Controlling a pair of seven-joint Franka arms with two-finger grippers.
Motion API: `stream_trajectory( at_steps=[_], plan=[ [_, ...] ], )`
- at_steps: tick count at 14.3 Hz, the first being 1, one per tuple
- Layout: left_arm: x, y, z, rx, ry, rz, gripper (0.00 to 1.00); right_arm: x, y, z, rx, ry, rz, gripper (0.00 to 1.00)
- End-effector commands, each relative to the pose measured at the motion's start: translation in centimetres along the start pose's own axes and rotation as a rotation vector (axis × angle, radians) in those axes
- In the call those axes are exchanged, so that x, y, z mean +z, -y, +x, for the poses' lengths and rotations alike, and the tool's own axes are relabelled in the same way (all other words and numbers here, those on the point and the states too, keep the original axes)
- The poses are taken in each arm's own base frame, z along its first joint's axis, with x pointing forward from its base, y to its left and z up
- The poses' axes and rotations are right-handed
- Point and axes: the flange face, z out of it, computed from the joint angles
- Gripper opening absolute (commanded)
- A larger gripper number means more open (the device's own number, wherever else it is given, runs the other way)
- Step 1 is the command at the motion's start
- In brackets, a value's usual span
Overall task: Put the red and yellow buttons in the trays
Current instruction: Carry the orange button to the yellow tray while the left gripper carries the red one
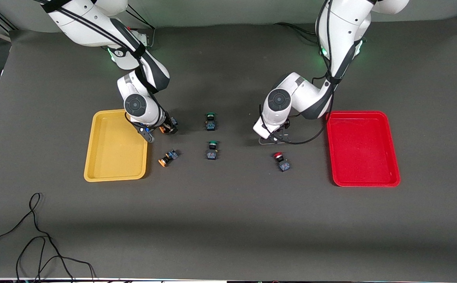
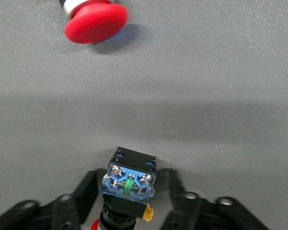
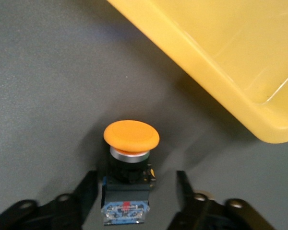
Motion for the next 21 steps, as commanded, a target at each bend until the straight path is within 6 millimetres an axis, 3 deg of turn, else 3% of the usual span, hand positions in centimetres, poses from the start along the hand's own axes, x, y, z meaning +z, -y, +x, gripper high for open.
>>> stream_trajectory(
  at_steps=[1,3,4,7,8,10,12,14,16,18,21],
  plan=[
    [-1.6,0.1,-0.1,-0.017,-0.018,-0.005,0.00,-0.4,0.3,-0.1,0.025,-0.004,0.034,0.13],
    [-4.2,0.3,0.2,-0.020,-0.011,0.014,0.00,-1.7,0.6,-0.2,0.025,-0.015,0.056,0.12],
    [-6.9,0.8,0.8,-0.029,-0.002,0.036,0.00,-2.6,0.7,-0.2,0.030,-0.021,0.072,0.12],
    [-17.3,4.4,2.5,-0.041,0.084,0.122,0.00,-7.8,0.4,0.2,0.032,-0.075,0.159,0.12],
    [-20.7,6.6,2.6,-0.014,0.093,0.127,0.00,-9.6,0.0,1.5,0.042,-0.095,0.189,0.12],
    [-26.4,13.4,3.4,0.051,0.093,0.100,0.00,-12.5,-1.7,4.6,0.013,-0.127,0.205,0.12],
    [-28.4,20.8,4.5,0.108,0.122,0.081,0.00,-13.6,-3.7,8.0,-0.026,-0.137,0.191,0.12],
    [-26.5,26.8,4.6,0.120,0.163,0.063,0.00,-13.5,-6.3,11.6,-0.073,-0.140,0.177,0.12],
    [-22.8,30.8,4.6,0.134,0.166,0.038,0.00,-12.2,-8.9,13.9,-0.103,-0.135,0.162,0.12],
    [-17.4,31.9,4.3,0.130,0.140,0.027,0.00,-10.6,-10.8,15.7,-0.108,-0.116,0.144,0.12],
    [-10.1,31.9,5.0,0.129,0.108,0.023,0.00,-6.5,-11.5,16.0,-0.098,-0.039,0.138,0.12]
  ],
)
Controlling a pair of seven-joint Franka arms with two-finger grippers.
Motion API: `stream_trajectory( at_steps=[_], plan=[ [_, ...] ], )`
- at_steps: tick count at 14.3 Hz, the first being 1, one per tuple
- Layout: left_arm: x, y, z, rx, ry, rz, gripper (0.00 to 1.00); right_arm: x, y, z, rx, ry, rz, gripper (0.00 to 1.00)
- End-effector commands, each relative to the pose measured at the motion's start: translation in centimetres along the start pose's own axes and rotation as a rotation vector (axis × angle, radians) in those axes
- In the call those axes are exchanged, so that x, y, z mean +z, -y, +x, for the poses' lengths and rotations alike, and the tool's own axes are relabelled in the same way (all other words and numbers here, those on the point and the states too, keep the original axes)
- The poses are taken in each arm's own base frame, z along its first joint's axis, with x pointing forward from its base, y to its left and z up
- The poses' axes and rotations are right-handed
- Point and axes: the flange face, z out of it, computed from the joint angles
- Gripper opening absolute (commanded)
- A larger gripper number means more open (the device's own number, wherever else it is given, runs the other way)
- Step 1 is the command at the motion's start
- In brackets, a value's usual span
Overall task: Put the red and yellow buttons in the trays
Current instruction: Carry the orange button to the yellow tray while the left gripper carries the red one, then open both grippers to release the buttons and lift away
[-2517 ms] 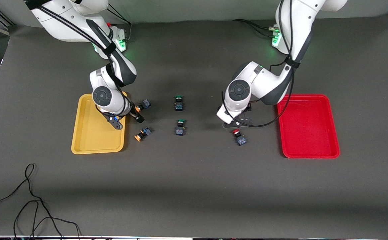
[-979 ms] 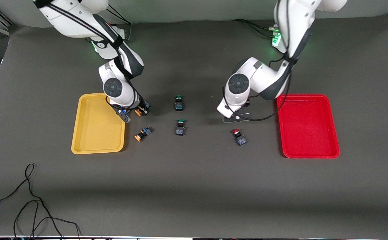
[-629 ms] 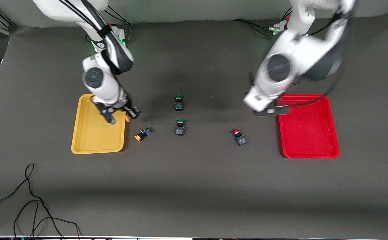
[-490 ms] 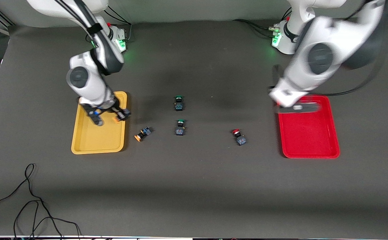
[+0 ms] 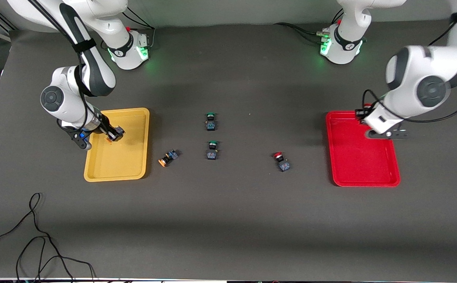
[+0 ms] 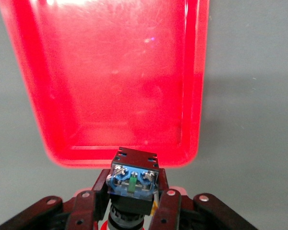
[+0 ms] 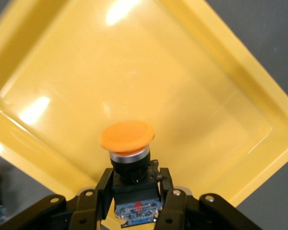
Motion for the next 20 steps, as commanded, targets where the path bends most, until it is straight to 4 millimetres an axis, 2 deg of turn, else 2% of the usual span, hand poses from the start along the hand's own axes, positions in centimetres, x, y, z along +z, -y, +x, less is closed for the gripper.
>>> stream_trajectory(
  at_steps=[1,3,4,5,6,7,9,12,13,14,15,16,17,19,20],
  plan=[
    [5.5,-0.5,1.3,0.013,-0.015,-0.009,0.00,3.4,-0.6,-0.4,-0.022,0.029,0.017,0.15],
    [9.3,0.3,2.1,-0.005,-0.049,-0.016,0.00,4.5,-0.8,-0.4,-0.021,0.036,0.005,0.20],
    [10.5,0.2,1.9,-0.003,-0.074,-0.017,0.04,5.0,-0.9,-0.4,-0.019,0.040,-0.002,0.21],
    [11.2,0.2,1.8,-0.001,-0.081,-0.017,0.39,5.6,-1.0,-0.4,-0.016,0.047,-0.012,0.40],
    [11.3,0.2,1.7,-0.003,-0.077,-0.018,0.90,5.9,-1.2,-0.2,-0.011,0.049,-0.014,0.93],
    [10.9,0.2,1.7,-0.004,-0.077,-0.018,0.99,5.7,-1.3,0.0,-0.005,0.047,-0.011,1.00],
    [8.3,0.0,1.7,-0.007,-0.059,-0.015,1.00,4.6,-1.1,0.3,-0.001,0.040,0.001,1.00],
    [0.1,-2.0,3.4,0.012,0.039,0.001,1.00,0.9,0.9,0.8,-0.027,-0.015,0.065,1.00],
    [-3.0,-3.8,4.5,0.006,0.064,0.014,0.99,0.0,2.4,0.6,-0.043,-0.030,0.082,1.00],
    [-5.6,-6.4,5.8,-0.015,0.081,0.029,1.00,-0.6,4.2,0.2,-0.065,-0.039,0.100,1.00],
    [-7.1,-9.3,7.5,-0.048,0.092,0.042,1.00,-0.9,6.8,-0.1,-0.074,-0.043,0.115,1.00],
    [-8.2,-12.7,9.5,-0.116,0.104,0.022,1.00,-1.0,9.7,-1.0,-0.047,-0.041,0.134,1.00],
    [-8.5,-15.6,11.4,-0.197,0.114,-0.015,1.00,-0.7,12.7,-2.6,-0.041,-0.027,0.147,1.00],
    [-6.7,-20.2,14.6,-0.345,0.119,-0.049,1.00,1.2,17.2,-5.4,-0.036,0.013,0.143,1.00],
    [-4.5,-21.8,15.5,-0.379,0.129,-0.057,1.00,1.7,18.9,-6.3,-0.009,0.027,0.149,1.00]
  ],
)
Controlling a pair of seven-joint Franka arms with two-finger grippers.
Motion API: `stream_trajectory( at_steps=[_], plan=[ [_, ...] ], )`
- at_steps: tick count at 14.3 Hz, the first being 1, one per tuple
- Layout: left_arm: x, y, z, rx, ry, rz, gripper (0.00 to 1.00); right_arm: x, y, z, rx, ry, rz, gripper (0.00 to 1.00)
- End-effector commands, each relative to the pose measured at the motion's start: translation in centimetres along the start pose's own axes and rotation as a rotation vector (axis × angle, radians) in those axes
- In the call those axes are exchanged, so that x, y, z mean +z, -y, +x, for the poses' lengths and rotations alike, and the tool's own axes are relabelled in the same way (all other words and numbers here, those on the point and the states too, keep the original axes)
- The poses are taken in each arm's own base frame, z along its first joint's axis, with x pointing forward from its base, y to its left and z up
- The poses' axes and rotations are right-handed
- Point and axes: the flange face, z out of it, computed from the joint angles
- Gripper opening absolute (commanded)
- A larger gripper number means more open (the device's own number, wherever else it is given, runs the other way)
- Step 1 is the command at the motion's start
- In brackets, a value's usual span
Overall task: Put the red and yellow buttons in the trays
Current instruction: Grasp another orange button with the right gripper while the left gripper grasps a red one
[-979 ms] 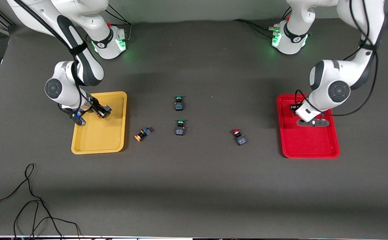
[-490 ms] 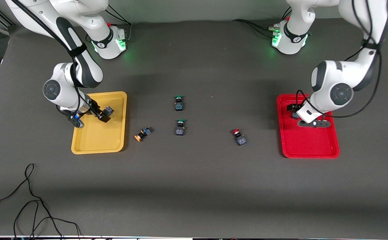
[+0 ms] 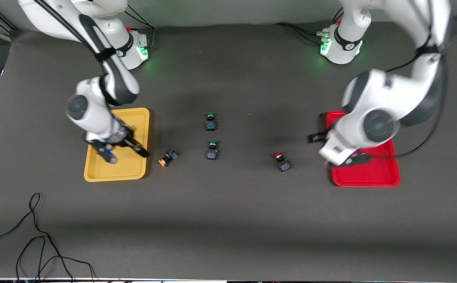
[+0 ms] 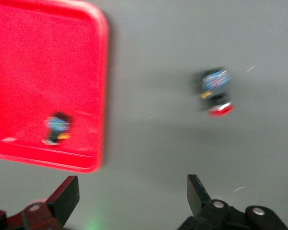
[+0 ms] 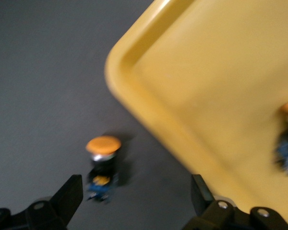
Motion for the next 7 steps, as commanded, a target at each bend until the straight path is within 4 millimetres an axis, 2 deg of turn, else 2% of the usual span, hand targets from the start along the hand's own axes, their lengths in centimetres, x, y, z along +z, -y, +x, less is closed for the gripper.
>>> stream_trajectory(
  at_steps=[1,2,4,7],
  plan=[
    [6.0,-5.4,4.9,-0.131,0.022,-0.048,1.00,3.3,5.1,-1.0,0.059,0.043,0.003,1.00],
    [7.0,-5.9,5.8,-0.134,-0.021,-0.080,1.00,4.0,5.9,-1.6,0.048,0.041,-0.004,1.00],
    [11.2,-6.2,6.2,-0.157,-0.017,-0.082,1.00,5.7,6.7,-1.7,0.070,0.030,-0.026,1.00],
    [15.1,-8.7,4.3,-0.189,-0.028,-0.079,0.99,7.8,6.4,-1.8,0.057,0.010,-0.070,1.00]
  ],
)
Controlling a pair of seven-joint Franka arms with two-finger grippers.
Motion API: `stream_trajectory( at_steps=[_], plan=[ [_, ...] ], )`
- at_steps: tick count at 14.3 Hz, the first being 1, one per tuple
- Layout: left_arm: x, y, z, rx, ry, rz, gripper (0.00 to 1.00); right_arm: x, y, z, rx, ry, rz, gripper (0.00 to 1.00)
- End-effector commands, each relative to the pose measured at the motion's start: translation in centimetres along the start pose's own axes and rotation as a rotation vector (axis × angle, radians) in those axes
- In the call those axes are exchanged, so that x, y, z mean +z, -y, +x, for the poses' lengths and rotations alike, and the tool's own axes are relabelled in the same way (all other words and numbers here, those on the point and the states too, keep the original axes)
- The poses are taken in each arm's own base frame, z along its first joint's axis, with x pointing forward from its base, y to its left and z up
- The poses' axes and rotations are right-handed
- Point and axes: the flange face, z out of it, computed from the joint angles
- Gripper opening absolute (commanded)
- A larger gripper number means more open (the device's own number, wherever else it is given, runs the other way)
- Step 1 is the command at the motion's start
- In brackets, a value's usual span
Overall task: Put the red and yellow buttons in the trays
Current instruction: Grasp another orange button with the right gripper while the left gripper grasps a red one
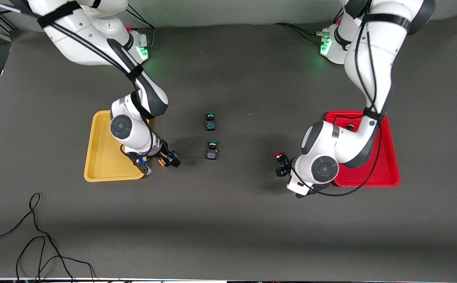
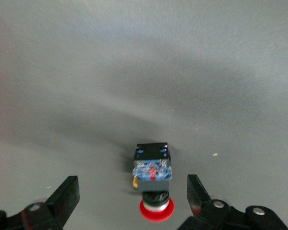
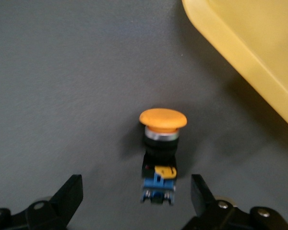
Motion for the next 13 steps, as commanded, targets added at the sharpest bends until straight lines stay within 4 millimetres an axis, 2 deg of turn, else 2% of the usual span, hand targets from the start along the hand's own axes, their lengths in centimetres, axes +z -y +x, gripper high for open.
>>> stream_trajectory(
  at_steps=[1,3,4,5,6,7,8,9,10,13],
  plan=[
    [2.4,-1.9,-3.1,-0.033,-0.033,-0.012,0.99,1.1,0.4,0.4,0.014,-0.007,-0.027,1.00],
    [4.1,-2.0,-4.0,-0.022,-0.045,-0.016,0.97,2.6,-0.2,0.5,0.017,0.007,-0.055,1.00],
    [4.1,-1.9,-4.1,-0.022,-0.044,-0.012,0.96,2.7,-0.4,0.6,0.015,0.008,-0.057,0.90],
    [4.3,-1.8,-4.2,-0.020,-0.040,-0.007,0.93,2.5,-0.4,0.6,0.018,0.008,-0.058,0.62],
    [4.2,-1.7,-4.2,-0.014,-0.039,-0.006,0.87,2.4,-0.4,0.5,0.022,0.007,-0.060,0.26],
    [4.1,-1.7,-4.2,-0.008,-0.039,-0.005,0.71,2.1,-0.4,0.5,0.026,0.007,-0.060,0.00],
    [4.0,-1.7,-4.3,-0.006,-0.038,-0.004,0.43,1.8,-0.3,0.5,0.028,0.004,-0.056,0.00],
    [3.7,-1.7,-4.3,-0.006,-0.039,-0.004,0.09,1.4,-0.3,0.8,0.033,0.000,-0.052,0.00],
    [3.2,-1.6,-4.3,-0.008,-0.042,-0.005,0.00,0.5,-0.6,1.1,0.036,-0.010,-0.046,0.00],
    [0.1,-1.4,-4.8,-0.007,-0.034,0.008,0.00,-4.0,-1.5,3.3,0.049,-0.038,-0.056,0.00]
  ],
)
